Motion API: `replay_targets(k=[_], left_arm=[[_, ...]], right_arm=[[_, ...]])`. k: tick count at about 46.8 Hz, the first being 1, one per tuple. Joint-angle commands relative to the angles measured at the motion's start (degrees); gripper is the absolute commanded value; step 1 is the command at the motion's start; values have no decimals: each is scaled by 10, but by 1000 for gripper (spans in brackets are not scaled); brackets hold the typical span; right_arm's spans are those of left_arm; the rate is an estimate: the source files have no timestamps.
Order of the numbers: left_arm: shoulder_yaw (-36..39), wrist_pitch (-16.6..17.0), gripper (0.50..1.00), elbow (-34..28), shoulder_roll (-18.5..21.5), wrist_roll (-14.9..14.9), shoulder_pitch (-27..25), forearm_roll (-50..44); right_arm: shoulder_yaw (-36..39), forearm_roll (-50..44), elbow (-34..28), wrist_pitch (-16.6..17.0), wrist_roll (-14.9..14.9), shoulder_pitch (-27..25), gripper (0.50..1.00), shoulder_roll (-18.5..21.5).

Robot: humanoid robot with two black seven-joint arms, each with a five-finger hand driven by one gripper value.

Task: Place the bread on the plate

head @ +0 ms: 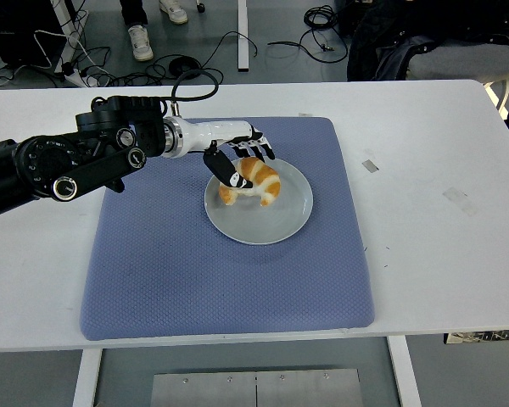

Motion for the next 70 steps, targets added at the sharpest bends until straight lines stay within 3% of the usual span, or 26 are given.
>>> replay_targets(k=[1,20,35,47,70], left_arm=[[-1,-2,889,0,0,0,0,0],[-6,-4,904,-1,15,0,-3,-18],[-63,-5,904,0,88,-11,6,-133],[-103,-7,904,0,137,-37,30,-178],[-211,-28,902,8,190,-62,107,-243]], right_arm=[[0,0,0,0,1,0,1000,0],[0,0,0,0,0,0,1000,0],[0,0,0,0,0,0,1000,0],[0,0,0,0,1,0,1000,0],[0,0,0,0,1,0,1000,0]])
